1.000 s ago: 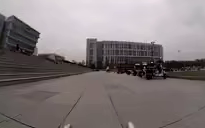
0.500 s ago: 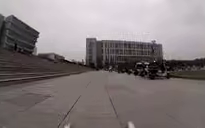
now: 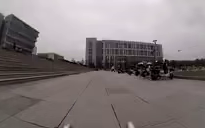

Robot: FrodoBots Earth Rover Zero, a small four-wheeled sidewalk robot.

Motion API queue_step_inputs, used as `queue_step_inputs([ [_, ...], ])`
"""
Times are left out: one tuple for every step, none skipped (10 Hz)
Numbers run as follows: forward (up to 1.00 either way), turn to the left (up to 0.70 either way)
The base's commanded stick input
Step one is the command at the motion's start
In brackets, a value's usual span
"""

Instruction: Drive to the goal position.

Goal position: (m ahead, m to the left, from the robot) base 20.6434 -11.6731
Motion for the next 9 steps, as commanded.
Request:
queue_step_inputs([
  [0.70, 0.00],
  [0.70, 0.00],
  [0.70, 0.00],
  [0.70, 0.00],
  [0.70, 0.00],
  [0.70, 0.00],
  [0.70, 0.00],
  [0.70, 0.00],
  [0.70, 0.00],
])
